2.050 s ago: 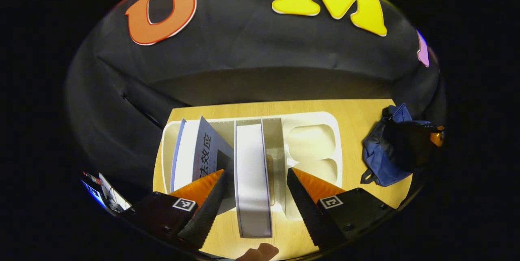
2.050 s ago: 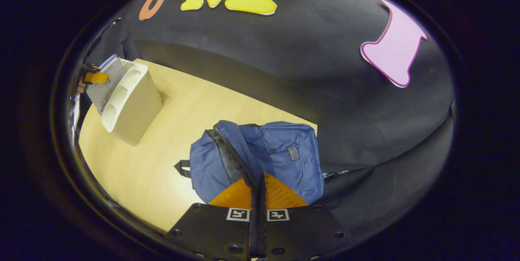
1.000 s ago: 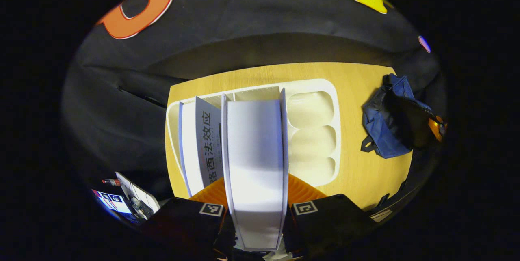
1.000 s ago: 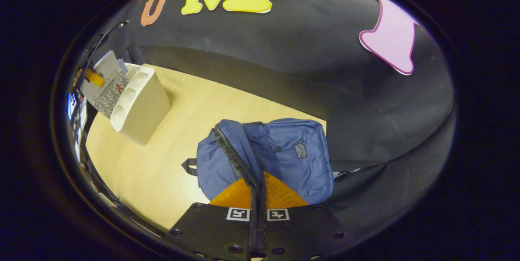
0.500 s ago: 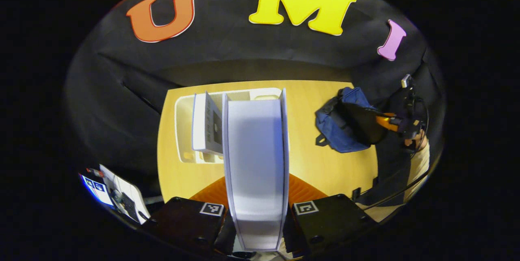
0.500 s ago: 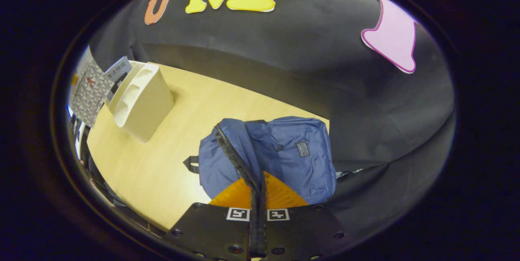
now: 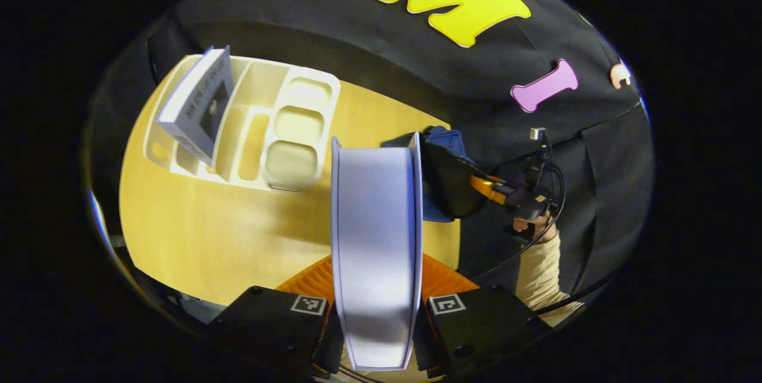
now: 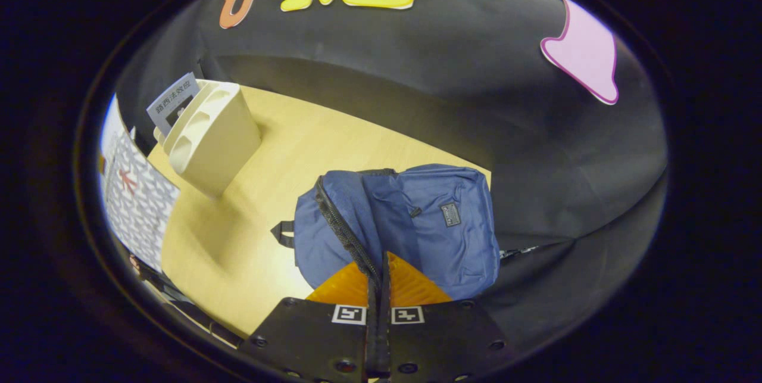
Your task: Open the schoolbag, grab two books from the bookshelf and put them into the schoolbag.
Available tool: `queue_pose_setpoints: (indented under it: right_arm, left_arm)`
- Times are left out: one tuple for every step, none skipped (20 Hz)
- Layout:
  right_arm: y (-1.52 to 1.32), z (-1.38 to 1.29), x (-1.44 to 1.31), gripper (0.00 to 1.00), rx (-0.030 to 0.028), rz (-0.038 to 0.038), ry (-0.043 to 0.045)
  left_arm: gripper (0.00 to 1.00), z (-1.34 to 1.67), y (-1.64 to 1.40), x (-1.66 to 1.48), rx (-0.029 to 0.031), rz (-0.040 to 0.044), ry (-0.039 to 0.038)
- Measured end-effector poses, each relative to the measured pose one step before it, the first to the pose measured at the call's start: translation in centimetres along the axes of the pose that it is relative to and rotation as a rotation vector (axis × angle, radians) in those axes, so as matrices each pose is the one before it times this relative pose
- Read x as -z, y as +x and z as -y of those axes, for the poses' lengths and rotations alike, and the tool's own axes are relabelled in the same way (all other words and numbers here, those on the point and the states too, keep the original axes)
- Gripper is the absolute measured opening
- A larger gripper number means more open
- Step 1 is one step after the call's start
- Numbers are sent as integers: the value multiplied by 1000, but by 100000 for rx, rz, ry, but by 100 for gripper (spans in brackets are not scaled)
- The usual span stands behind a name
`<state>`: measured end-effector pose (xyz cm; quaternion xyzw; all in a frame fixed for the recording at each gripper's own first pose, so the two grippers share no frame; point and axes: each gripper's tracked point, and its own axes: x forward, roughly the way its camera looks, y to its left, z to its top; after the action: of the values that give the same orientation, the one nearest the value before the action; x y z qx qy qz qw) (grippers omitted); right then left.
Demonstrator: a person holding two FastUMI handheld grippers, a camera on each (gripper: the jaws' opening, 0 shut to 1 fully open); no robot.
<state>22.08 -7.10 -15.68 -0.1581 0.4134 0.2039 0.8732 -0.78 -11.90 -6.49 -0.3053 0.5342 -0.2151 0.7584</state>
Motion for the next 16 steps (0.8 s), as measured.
queue_pose_setpoints:
  right_arm:
    - [353, -290, 392, 1, -902, -852, 1854]
    - [195, -135, 210, 1, -745, -919, 472]
    - [89, 261, 125, 1, -59, -435, -165]
    - [22, -56, 28, 1, -427, -617, 147]
    - [-71, -134, 83, 1, -485, -588, 340]
    - [97, -73, 10, 1, -299, -590, 252]
    - [69, -120, 114, 1, -502, -627, 637]
    - [22, -152, 3, 1, -392, -320, 720]
    - [235, -222, 207, 1, -108, -434, 80]
    - [155, -28, 60, 1, 104, -261, -4]
    - [233, -5, 92, 1, 49, -140, 157]
    - [104, 182, -51, 1, 380, -279, 449]
    - [-124, 5, 143, 1, 473, -349, 887]
    - [-145, 94, -66, 1, 569, 147, 627]
    - [45, 244, -163, 1, 1002, 574, 161]
    - [-60, 128, -27, 1, 819, -191, -150]
  left_arm:
    - [51, 929, 1500, 364, 5199, -1278, -2370]
    - [48, 689, 1495, 392, 3823, -1152, -818]
    - [48, 433, 1781, 267, 2645, -656, -304]
    - [48, 318, 1720, 70, 2484, -1113, -248]
    - [48, 446, 1710, 67, 3363, -682, -1161]
    - [48, 435, 1725, -77, 4168, -1054, -1796]
    - [49, 209, 1811, -188, 4203, -464, -1777]
    - [52, -89, 1854, -392, 3247, 309, -1657]
    - [48, -270, 1809, -365, 2465, 741, -816]
    - [48, -502, 1562, -540, 2067, 1133, -761]
    - [48, -412, 1588, -458, 2284, 790, -882]
    - [48, -330, 1184, -636, 2610, 1359, -1364]
    - [53, -494, 1233, -636, 2099, 2176, -1700]
    - [48, -616, 1157, -792, 1662, 2083, -2050]
    - [54, -757, 1201, -532, 874, 1708, -2559]
    - [48, -734, 789, -534, 598, 644, -1341]
